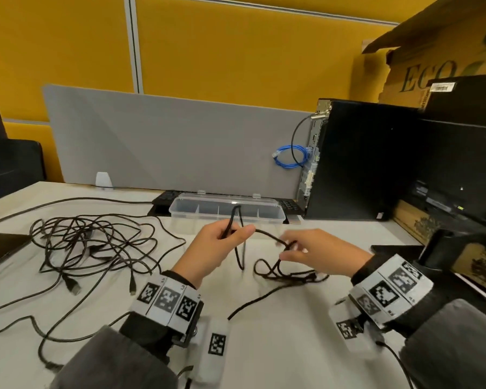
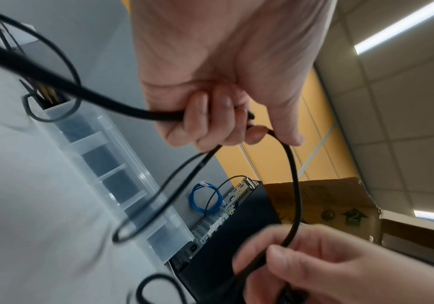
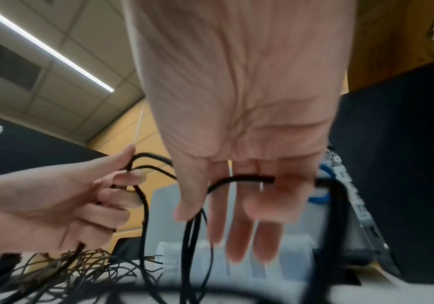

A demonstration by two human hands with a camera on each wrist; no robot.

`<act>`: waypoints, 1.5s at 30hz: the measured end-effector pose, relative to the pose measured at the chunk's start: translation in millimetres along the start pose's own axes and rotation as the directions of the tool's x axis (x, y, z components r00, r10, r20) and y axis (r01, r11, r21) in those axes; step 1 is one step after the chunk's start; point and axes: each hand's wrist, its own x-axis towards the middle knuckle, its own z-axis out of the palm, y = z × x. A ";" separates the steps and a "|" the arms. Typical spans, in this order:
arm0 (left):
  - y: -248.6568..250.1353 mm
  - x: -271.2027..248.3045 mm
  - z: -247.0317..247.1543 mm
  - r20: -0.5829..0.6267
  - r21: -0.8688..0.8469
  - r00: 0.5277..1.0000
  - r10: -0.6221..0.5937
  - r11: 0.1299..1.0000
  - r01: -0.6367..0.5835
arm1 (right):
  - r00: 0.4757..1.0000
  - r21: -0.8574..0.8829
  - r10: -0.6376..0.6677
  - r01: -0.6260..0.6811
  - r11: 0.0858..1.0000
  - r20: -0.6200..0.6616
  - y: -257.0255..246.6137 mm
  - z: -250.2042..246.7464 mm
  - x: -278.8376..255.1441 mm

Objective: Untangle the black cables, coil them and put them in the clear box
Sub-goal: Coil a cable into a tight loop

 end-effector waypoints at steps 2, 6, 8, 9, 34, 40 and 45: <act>-3.4 0.8 -3.0 -0.037 -0.029 0.999 0.013 0.999 -0.014 | 0.994 0.053 0.007 -0.013 0.999 0.105 8.0 3.7 1.8; -12.0 1.9 -14.3 -0.123 -0.197 0.991 -0.051 0.980 0.026 | 0.998 0.450 0.004 -0.033 0.892 0.065 25.8 -5.8 -0.7; -14.3 2.5 -18.5 -0.172 -0.244 0.982 -0.076 0.969 0.032 | 0.997 0.766 0.062 -0.011 0.643 -0.037 37.1 -9.4 -4.1; -14.5 2.5 -20.1 -0.195 -0.248 0.978 -0.075 0.968 0.024 | 0.988 0.857 0.113 0.031 0.514 -0.104 42.2 -10.9 -5.5; -11.3 1.4 -62.8 -0.655 -0.434 0.719 -0.234 0.895 -0.105 | 0.641 0.849 0.716 0.512 -0.132 -0.276 94.1 -25.0 -13.9; -8.8 3.5 -41.5 -0.284 -0.258 0.950 -0.130 0.965 0.055 | 0.829 0.929 0.437 0.367 0.046 -0.349 25.9 -25.8 -17.8; 9.2 -10.2 -12.0 -0.018 -0.222 1.000 0.021 0.975 -0.025 | 0.953 0.942 0.120 0.296 -0.159 -0.279 -27.2 -21.1 -27.3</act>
